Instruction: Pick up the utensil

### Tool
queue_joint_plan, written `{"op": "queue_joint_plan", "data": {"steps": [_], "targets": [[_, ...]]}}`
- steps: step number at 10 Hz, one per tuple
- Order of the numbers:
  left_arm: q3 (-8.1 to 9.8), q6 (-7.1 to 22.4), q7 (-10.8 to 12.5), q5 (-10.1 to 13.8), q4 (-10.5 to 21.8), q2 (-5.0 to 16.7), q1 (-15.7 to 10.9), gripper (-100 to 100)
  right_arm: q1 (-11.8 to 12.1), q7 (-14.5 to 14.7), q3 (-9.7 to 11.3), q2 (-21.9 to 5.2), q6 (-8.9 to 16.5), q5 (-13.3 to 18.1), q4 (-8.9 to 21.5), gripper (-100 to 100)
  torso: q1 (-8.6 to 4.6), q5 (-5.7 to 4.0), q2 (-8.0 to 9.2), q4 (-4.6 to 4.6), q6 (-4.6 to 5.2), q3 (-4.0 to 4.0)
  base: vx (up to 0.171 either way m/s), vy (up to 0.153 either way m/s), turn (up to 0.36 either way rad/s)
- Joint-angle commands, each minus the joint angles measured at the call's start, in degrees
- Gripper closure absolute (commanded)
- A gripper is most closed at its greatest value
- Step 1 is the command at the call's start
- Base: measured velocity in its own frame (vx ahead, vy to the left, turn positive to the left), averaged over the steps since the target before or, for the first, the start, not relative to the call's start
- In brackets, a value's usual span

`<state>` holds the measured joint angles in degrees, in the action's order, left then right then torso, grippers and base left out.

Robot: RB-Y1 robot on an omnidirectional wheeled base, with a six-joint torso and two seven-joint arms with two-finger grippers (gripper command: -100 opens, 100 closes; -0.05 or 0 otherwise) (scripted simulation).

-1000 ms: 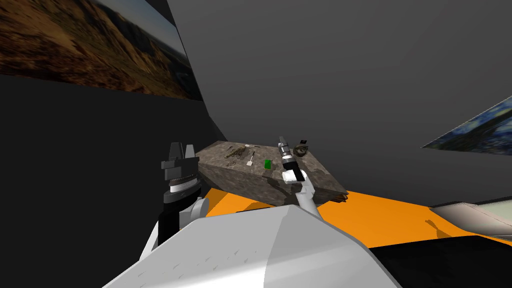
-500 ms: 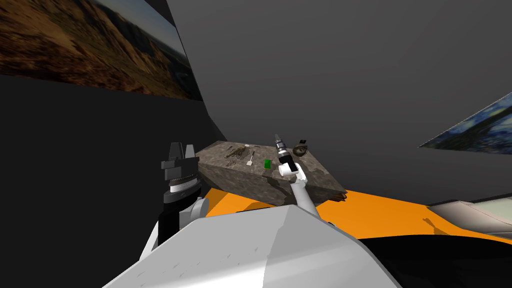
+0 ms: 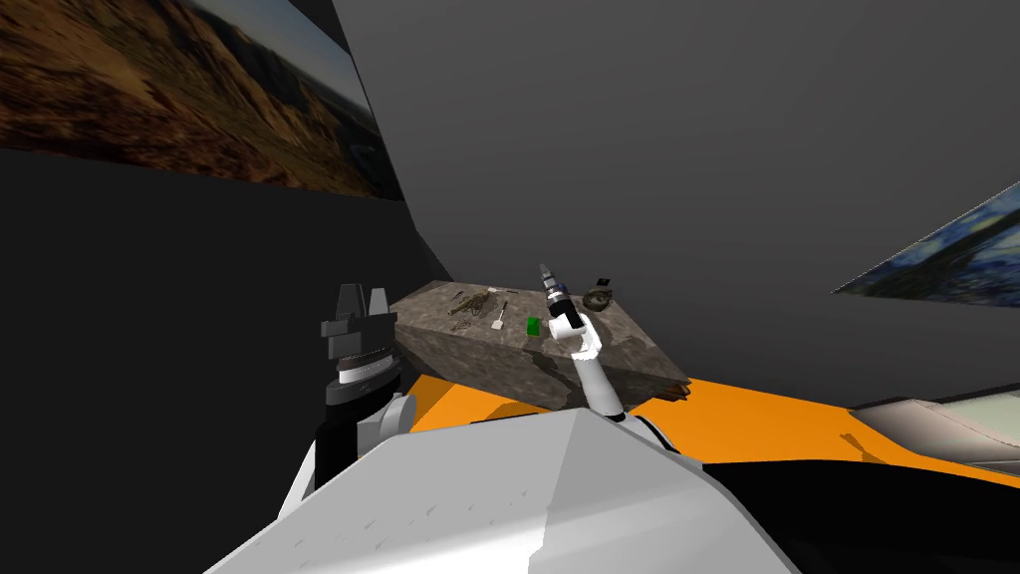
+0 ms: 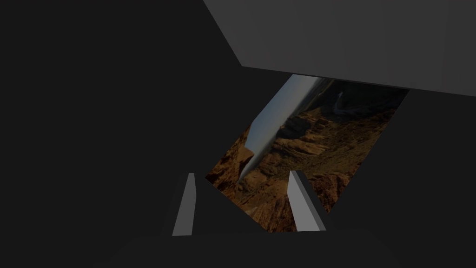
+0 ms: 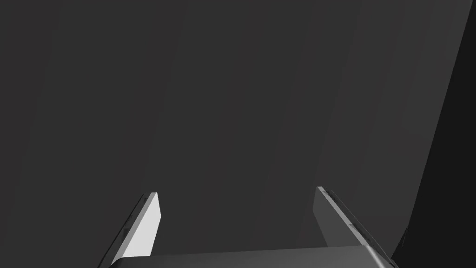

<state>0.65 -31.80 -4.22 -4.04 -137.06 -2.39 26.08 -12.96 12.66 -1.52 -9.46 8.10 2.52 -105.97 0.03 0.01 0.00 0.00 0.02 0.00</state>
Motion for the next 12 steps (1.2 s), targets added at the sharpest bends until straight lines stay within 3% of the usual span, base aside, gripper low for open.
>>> {"op": "queue_joint_plan", "data": {"steps": [1, 2, 3, 6, 9, 10, 11, 12], "targets": [[0.00, 0.0, 0.0, 0.0, 0.0, 0.0, 0.0, 0, -2.9, 1.7, 0.2, 0.0, 2.9, 0.3, 2.9, -100, 0.00, 0.00, 0.00, 0.00, 0.00, 0.00, 0.000, 0.000, 0.000], [0.00, 0.0, 0.0, 0.0, 0.0, 0.0, 0.0, 0, -4.4, 1.7, 0.2, 0.0, 3.4, 0.3, 3.2, -100, 0.01, 0.00, -0.01, -0.01, -0.01, -0.01, -0.005, 0.006, 0.004], [0.00, 0.0, 0.0, 0.0, 0.0, 0.0, 0.0, 0, -6.2, 3.4, 0.4, -0.1, 5.3, 0.5, 5.7, -100, 0.01, 0.00, -0.01, 0.00, 0.00, 0.00, -0.006, 0.009, 0.010], [0.00, 0.0, 0.0, 0.0, 0.0, 0.0, 0.0, 0, -11.7, 5.1, 0.7, -0.2, 9.8, 0.6, 9.4, -100, 0.05, 0.01, -0.01, -0.01, -0.01, -0.01, -0.003, 0.012, 0.012], [0.00, 0.0, 0.0, 0.0, 0.0, 0.0, 0.0, 0, -16.9, 8.6, 1.2, -0.6, 15.3, 0.4, 14.1, -100, 0.03, 0.01, -0.02, -0.01, 0.01, -0.01, -0.001, 0.014, 0.029], [0.00, 0.0, 0.0, 0.0, 0.0, 0.0, 0.0, 0, -18.6, 8.6, 1.2, -0.6, 16.2, 0.4, 16.1, -100, 0.05, 0.01, -0.02, -0.01, -0.01, -0.02, 0.001, 0.013, 0.018], [0.00, 0.0, 0.0, 0.0, 0.0, 0.0, 0.0, 0, -18.6, 8.6, 1.2, -0.6, 16.2, 0.4, 16.3, -100, 0.05, 0.01, -0.02, -0.01, 0.01, -0.02, 0.001, 0.006, -0.008], [0.00, 0.0, 0.0, 0.0, 0.0, 0.0, 0.0, 0, -21.2, 10.4, 1.5, -0.9, 19.0, 0.2, 18.7, -100, 0.01, 0.00, -0.02, -0.02, 0.02, -0.02, 0.003, 0.014, 0.041]]}}
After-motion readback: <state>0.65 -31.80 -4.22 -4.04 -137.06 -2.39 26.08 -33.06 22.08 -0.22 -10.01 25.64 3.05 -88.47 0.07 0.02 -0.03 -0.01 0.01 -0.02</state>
